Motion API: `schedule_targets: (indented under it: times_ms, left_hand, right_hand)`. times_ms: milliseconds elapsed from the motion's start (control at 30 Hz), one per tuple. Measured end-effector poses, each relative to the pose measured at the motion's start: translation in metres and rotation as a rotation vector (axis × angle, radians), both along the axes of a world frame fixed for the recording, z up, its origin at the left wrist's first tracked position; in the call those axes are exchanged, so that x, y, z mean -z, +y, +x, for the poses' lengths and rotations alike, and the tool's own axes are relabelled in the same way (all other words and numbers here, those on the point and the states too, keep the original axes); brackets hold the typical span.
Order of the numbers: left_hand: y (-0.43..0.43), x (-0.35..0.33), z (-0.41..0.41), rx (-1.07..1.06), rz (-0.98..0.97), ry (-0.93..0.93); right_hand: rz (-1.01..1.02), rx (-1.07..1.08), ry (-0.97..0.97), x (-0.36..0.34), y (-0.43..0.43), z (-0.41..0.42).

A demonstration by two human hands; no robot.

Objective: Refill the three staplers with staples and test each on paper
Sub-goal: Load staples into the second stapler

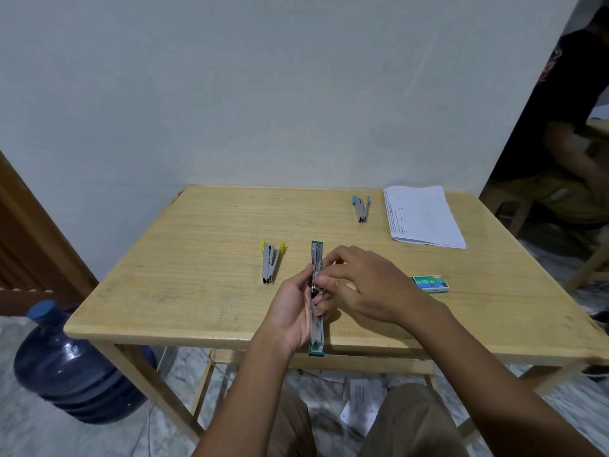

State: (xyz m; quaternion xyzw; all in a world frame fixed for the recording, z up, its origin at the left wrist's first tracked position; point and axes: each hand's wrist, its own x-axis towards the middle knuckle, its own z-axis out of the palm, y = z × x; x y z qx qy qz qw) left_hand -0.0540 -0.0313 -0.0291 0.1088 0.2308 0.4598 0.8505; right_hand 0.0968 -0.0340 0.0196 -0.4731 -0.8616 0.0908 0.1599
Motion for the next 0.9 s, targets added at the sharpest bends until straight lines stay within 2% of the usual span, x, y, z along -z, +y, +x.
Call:
schedule_targets:
  times_ms: [167, 300, 433, 567, 700, 900]
  left_hand:
    - [-0.003, -0.001, -0.001, 0.001, 0.014, -0.016]
    - [-0.001, -0.002, -0.001, 0.043, 0.013, -0.002]
    - [-0.001, -0.001, -0.001, 0.032, 0.0, -0.04]
    - [-0.003, 0.0, -0.002, 0.015, 0.012, -0.018]
    - [-0.003, 0.001, -0.001, 0.02, 0.008, -0.015]
    - [-0.001, -0.001, 0.0, 0.0, 0.016, -0.016]
  right_hand:
    - [0.102, -0.017, -0.143, -0.009, 0.006, 0.001]
    - [0.164, 0.049, -0.198, -0.009, 0.015, 0.003]
    - [0.207, 0.056, -0.186, -0.007, 0.013, -0.002]
    - [0.173, -0.045, -0.12, -0.008, 0.007, -0.001]
    - [0.111, -0.077, -0.161, -0.009, 0.008, 0.002]
    - [0.211, -0.02, -0.204, -0.01, 0.015, 0.003]
